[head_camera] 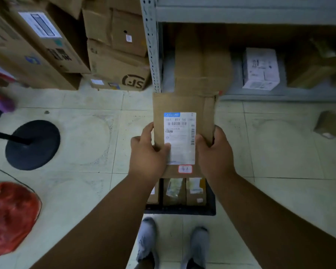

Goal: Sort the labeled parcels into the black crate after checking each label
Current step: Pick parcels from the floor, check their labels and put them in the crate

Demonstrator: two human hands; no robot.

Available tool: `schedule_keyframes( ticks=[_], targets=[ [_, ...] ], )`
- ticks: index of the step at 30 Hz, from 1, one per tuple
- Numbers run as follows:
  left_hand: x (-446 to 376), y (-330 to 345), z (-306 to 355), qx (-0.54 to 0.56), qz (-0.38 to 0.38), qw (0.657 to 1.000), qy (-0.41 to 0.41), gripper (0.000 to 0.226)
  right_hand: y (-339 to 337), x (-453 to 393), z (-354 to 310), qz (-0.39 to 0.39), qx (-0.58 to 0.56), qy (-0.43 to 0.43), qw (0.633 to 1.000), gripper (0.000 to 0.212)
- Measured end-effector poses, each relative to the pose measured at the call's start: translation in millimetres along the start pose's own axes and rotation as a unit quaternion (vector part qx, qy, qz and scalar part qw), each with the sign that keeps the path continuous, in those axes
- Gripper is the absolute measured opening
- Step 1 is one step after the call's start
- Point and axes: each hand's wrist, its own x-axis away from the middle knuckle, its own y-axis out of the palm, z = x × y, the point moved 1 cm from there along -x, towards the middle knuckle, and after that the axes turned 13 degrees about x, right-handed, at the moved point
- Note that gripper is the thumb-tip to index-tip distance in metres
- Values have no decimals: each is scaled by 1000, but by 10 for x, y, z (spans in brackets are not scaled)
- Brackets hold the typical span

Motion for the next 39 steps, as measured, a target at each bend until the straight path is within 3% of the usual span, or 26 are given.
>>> schedule_keyframes(
  ticks=[5, 11, 17, 21, 25, 27, 30, 33, 39],
  targets=[
    [-399, 261, -1342, -14, -12, 1000, -8, 74, 1025, -345, 969, -55, -9, 20, 998, 35],
    [-733, 837, -2780, -38, -76, 996, -8, 74, 1939, -505, 2284, -19, 47, 89, 995, 78],
    [-751, 1066, -3889, -143, -165, 975, -24, 64, 2596, -374, 3260, -68, 125, 72, 987, 79],
    [-731, 1155, -4243, -187, -167, 968, -8, 66, 2784, -271, 3594, -51, 185, 63, 979, 78],
    [-356, 1052, -4628, -280, -211, 934, -63, 78, 2920, 73, 3770, -128, 221, 48, 966, 81],
    [-361, 1114, -4702, -324, -231, 914, -75, 81, 2944, 59, 3815, -159, 237, 30, 958, 72],
    [-567, 1300, -4641, -332, -239, 911, -57, 80, 2915, -229, 3848, -149, 271, 2, 951, 52],
    [-667, 1364, -4575, -350, -255, 900, -56, 74, 2884, -376, 3843, -152, 291, 2, 945, 49],
    [-760, 1410, -4395, -483, -299, 822, -38, 69, 2844, -547, 3838, -249, 398, -10, 883, 35]
  ],
)
